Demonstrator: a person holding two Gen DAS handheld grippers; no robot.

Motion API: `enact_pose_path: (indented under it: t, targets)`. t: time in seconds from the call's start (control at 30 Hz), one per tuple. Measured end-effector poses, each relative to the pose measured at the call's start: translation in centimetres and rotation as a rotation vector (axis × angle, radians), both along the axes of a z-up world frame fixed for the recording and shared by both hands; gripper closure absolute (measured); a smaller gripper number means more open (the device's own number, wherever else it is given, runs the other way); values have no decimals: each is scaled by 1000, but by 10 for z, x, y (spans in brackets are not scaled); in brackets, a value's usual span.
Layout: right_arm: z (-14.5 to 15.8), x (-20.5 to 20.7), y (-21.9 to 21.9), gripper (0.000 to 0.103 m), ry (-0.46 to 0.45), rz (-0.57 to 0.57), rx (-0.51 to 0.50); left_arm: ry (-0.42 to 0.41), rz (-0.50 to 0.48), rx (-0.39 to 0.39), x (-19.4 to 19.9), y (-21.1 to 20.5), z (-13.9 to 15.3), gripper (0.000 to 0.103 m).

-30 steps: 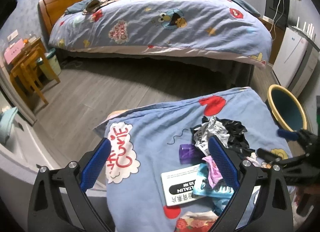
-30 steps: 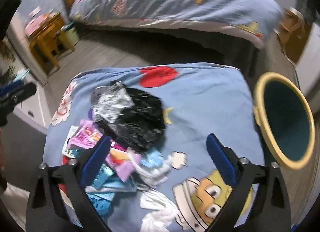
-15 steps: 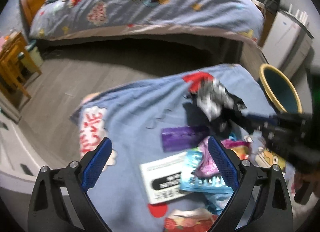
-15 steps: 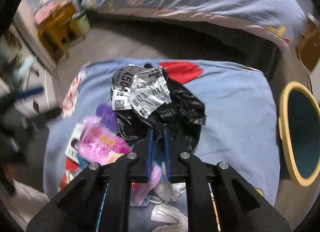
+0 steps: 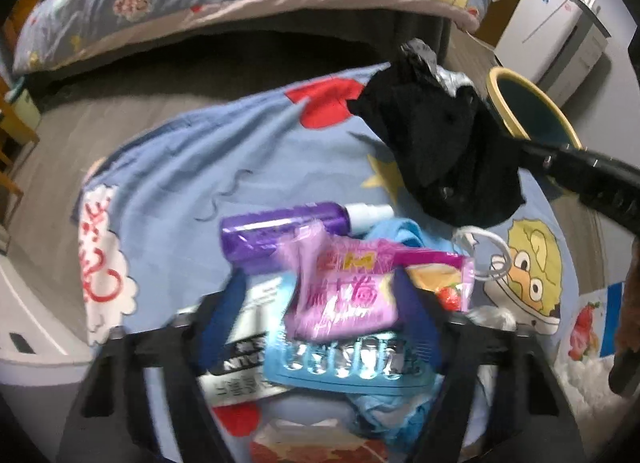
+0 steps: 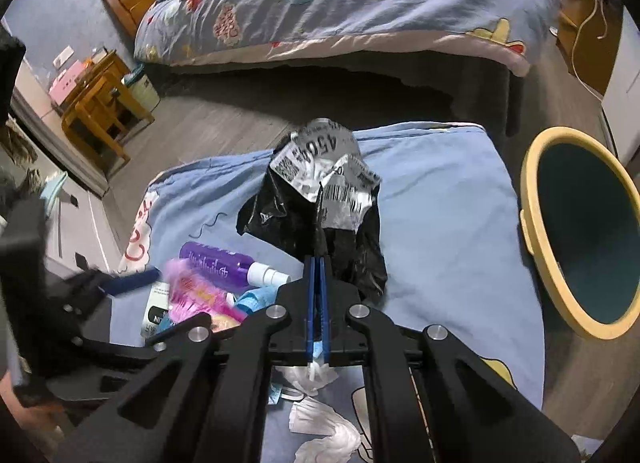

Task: Collect trash
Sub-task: 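Grasp the black bag with foil wrapper with the right tool while the left tool grasps the pink wrapper, then move both tools over the bin and release the black bag and pink wrapper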

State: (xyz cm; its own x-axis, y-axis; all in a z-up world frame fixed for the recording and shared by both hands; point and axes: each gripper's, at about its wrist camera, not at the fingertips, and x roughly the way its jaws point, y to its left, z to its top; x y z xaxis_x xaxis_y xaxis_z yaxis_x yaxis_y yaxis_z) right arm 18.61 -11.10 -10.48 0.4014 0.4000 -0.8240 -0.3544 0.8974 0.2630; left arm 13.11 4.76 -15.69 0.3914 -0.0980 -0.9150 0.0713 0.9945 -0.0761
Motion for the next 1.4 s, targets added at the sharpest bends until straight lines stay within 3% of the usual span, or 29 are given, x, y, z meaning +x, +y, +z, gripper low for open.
enact_pose_path:
  t: [0.07,0.13,0.27,0.53,0.77,0.93,1.4]
  targets:
    - [2,1,-3,101,-4,-4,6,14,-11,0,0,-2,-2,76]
    - [5,3,-7,101,-7,-13,15,5,-21,6,0,-5,1,89]
    - [12,7,-14,101,-6,-38,49,-31,-31,29,-3,-8,10,96]
    - [33,11,-30,102,-36,-68,96,-141,-26,57,-3,-10,41,98]
    - [76,17,-67,102,-81,-102,148,-257,-33,64,-1,-19,73,98]
    - [107,20,-97,102,-152,-85,76,-296,-38,49,3,-26,83,98]
    - [84,43,-164,102,-125,-214,124,-303,-60,52,10,-52,82,98]
